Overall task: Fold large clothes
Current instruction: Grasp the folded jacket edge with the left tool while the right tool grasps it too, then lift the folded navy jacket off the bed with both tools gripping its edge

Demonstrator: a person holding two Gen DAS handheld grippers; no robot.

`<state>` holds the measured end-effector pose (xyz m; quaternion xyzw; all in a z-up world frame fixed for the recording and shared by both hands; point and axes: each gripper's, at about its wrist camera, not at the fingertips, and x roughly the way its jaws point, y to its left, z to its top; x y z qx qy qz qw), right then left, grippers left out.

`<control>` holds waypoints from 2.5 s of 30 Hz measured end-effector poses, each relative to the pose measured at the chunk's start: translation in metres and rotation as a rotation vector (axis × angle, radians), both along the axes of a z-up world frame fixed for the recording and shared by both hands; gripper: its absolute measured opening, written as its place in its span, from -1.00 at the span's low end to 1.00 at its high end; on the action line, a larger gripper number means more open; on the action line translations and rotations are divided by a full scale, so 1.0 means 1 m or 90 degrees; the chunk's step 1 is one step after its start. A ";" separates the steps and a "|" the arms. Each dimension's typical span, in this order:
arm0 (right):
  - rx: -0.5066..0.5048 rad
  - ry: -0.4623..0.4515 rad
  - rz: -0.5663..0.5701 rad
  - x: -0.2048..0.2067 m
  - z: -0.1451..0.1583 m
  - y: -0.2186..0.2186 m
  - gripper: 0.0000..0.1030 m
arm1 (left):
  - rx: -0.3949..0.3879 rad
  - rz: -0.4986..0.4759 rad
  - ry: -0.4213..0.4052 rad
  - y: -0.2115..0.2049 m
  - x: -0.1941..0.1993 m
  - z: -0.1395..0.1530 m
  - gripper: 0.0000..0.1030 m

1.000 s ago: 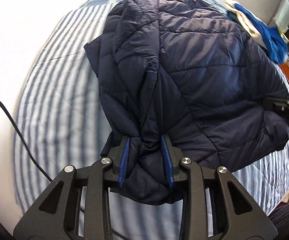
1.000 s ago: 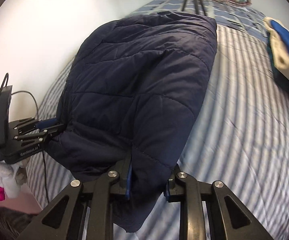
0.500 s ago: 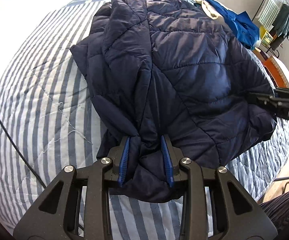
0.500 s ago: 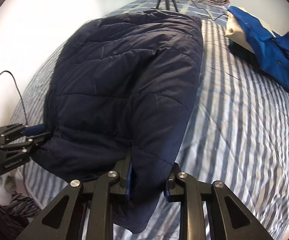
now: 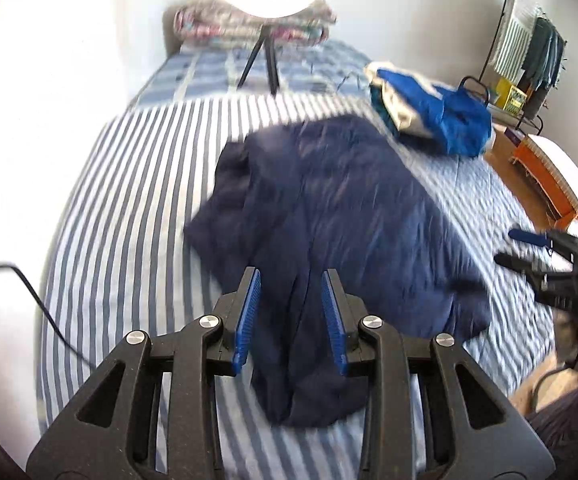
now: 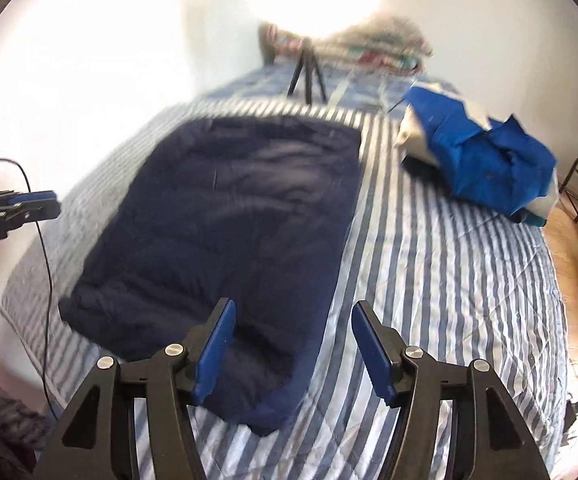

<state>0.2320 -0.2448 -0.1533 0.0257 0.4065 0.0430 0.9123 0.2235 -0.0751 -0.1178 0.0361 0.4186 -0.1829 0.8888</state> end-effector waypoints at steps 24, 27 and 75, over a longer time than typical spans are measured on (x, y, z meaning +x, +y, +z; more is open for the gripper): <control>0.059 0.077 -0.022 0.055 -0.051 -0.024 -0.02 | 0.072 0.100 0.072 -0.037 0.148 -0.117 0.00; 0.053 0.074 -0.002 0.055 -0.047 -0.017 -0.07 | 0.035 0.105 0.075 -0.028 0.146 -0.101 0.00; 0.268 0.081 0.066 0.154 -0.065 -0.078 0.99 | -0.487 0.198 0.332 0.134 0.152 -0.146 0.43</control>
